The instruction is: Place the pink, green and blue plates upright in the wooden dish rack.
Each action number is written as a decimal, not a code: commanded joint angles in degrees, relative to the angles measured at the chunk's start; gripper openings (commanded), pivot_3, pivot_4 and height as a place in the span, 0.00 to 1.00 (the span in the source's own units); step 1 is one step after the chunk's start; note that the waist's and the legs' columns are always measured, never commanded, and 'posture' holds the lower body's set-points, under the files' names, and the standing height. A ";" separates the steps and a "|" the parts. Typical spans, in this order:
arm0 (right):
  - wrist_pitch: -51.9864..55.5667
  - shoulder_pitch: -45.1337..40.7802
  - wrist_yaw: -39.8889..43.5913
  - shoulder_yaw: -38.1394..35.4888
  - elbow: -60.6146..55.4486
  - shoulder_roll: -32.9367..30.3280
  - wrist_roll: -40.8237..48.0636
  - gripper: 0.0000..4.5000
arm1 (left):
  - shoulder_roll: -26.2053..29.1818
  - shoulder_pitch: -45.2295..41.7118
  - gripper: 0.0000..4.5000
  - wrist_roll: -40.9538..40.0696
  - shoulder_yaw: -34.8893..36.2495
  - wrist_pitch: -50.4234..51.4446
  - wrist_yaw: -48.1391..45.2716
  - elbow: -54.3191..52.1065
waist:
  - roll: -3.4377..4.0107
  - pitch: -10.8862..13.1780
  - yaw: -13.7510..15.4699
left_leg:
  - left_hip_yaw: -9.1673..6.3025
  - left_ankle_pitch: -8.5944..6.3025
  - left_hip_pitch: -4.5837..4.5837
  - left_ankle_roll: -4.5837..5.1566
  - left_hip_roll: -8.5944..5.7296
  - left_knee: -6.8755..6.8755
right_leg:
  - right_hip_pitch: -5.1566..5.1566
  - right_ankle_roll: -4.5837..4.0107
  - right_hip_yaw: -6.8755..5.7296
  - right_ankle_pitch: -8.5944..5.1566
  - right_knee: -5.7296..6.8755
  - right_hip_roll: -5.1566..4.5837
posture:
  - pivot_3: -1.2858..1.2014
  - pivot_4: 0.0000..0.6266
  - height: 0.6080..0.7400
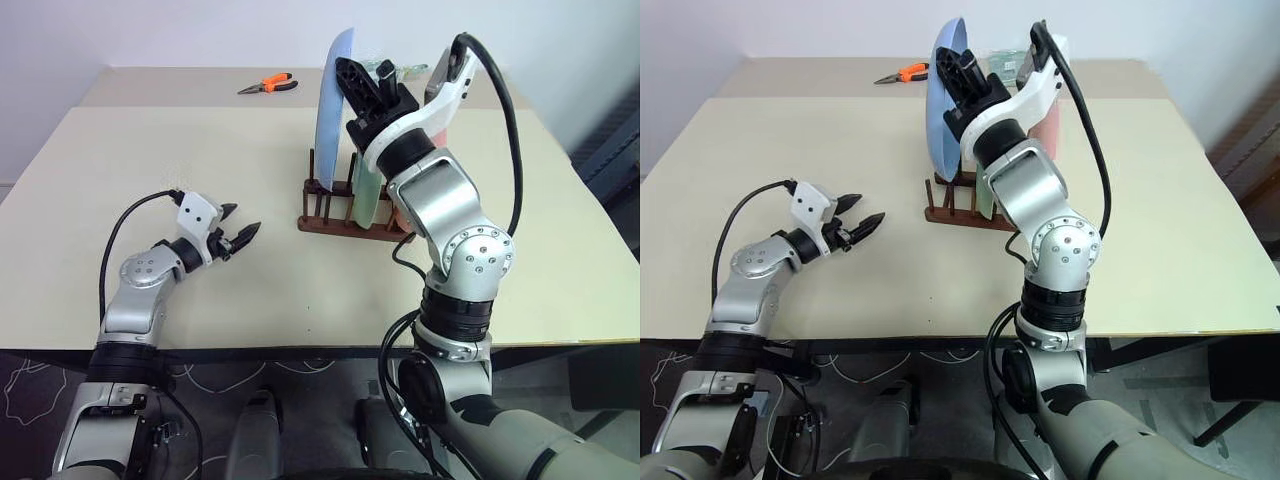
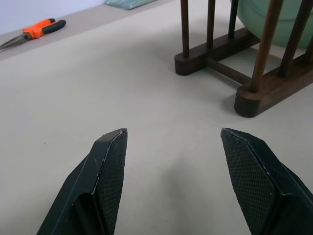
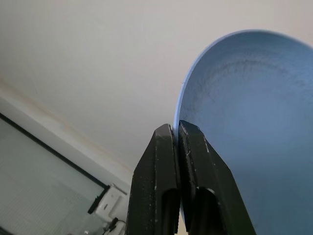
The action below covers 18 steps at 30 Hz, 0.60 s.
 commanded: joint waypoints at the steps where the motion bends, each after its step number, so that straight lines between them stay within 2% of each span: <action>1: -1.34 0.89 -0.94 0.90 -0.88 3.43 1.76 0.01 | -0.03 -0.63 0.69 -0.02 0.17 -0.23 -0.15 -1.94 | 0.00 0.00 0.00 | 0.00 0.00 0.00 0.00 0.00 0.00 | 0.00 0.00 0.00 0.00 0.00 0.00 | 0.52 0.24 1.00; 18: -3.66 -1.20 -2.19 1.40 3.71 2.74 5.36 0.01 | -0.25 -0.19 0.69 -0.17 -0.12 0.74 -0.58 -2.79 | 0.00 0.00 -0.04 | 0.00 0.00 -0.05 0.00 0.00 0.00 | -0.06 -0.01 0.00 0.00 0.00 0.00 | 0.52 0.24 1.00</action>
